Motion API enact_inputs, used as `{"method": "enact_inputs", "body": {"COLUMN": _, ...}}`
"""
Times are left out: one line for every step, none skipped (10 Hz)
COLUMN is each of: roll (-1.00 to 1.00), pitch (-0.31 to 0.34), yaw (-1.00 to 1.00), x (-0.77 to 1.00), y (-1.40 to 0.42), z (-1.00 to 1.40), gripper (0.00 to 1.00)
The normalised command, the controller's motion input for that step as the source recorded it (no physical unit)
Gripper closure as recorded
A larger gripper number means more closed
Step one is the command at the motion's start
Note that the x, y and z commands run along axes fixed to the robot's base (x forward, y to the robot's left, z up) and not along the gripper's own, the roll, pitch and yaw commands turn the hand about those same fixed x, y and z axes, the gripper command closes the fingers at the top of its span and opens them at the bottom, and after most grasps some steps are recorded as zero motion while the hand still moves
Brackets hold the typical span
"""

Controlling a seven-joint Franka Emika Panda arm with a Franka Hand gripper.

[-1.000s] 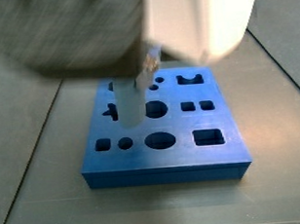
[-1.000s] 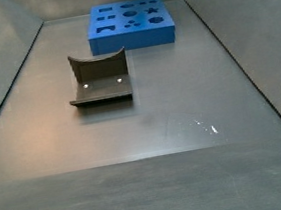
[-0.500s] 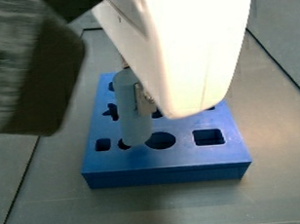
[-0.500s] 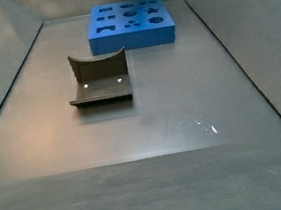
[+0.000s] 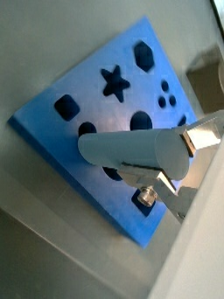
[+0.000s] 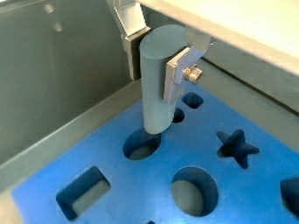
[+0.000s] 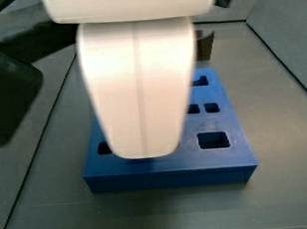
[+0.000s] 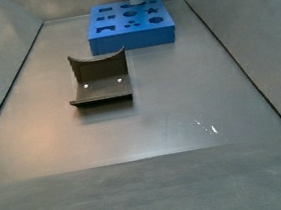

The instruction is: Insert the oval object.

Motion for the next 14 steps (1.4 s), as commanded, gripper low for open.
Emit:
{"method": "enact_inputs", "body": {"roll": 0.0, "pitch": 0.0, "yaw": -0.77, "x": 0.36, "y": -0.01, "z": -0.23, "gripper": 1.0}}
{"method": "enact_inputs", "body": {"roll": 0.0, "pitch": 0.0, "yaw": -0.7, "x": 0.43, "y": -0.01, "z": -0.23, "gripper": 1.0}}
{"method": "enact_inputs", "body": {"roll": 0.01, "pitch": 0.0, "yaw": -0.63, "x": 0.51, "y": 0.0, "z": -0.28, "gripper": 1.0}}
{"method": "enact_inputs", "body": {"roll": 0.05, "pitch": 0.0, "yaw": -0.57, "x": 0.56, "y": 0.0, "z": -0.33, "gripper": 1.0}}
{"method": "enact_inputs", "body": {"roll": 0.09, "pitch": 0.067, "yaw": -0.47, "x": 0.58, "y": 0.0, "z": -0.34, "gripper": 1.0}}
{"method": "enact_inputs", "body": {"roll": 0.09, "pitch": 0.117, "yaw": -0.4, "x": 0.53, "y": 0.0, "z": -0.45, "gripper": 1.0}}
{"method": "enact_inputs", "body": {"roll": 0.1, "pitch": 0.116, "yaw": -0.36, "x": 0.43, "y": 0.01, "z": -0.46, "gripper": 1.0}}
{"method": "enact_inputs", "body": {"roll": 0.1, "pitch": 0.106, "yaw": -0.36, "x": 0.36, "y": 0.04, "z": -0.49, "gripper": 1.0}}
{"method": "enact_inputs", "body": {"roll": 0.08, "pitch": 0.076, "yaw": -0.35, "x": 0.2, "y": 0.05, "z": -0.48, "gripper": 1.0}}
{"method": "enact_inputs", "body": {"roll": 0.03, "pitch": 0.027, "yaw": -0.23, "x": 0.1, "y": 0.0, "z": -0.52, "gripper": 1.0}}
{"method": "enact_inputs", "body": {"roll": 0.01, "pitch": 0.011, "yaw": -0.19, "x": 0.08, "y": 0.0, "z": -0.49, "gripper": 1.0}}
{"method": "enact_inputs", "body": {"roll": 0.0, "pitch": 0.0, "yaw": -0.11, "x": 0.07, "y": 0.0, "z": -0.43, "gripper": 1.0}}
{"method": "enact_inputs", "body": {"roll": -0.01, "pitch": 0.0, "yaw": 0.0, "x": 0.0, "y": 0.03, "z": -0.37, "gripper": 1.0}}
{"method": "enact_inputs", "body": {"roll": -0.17, "pitch": -0.14, "yaw": 0.19, "x": -0.1, "y": 0.14, "z": -0.4, "gripper": 1.0}}
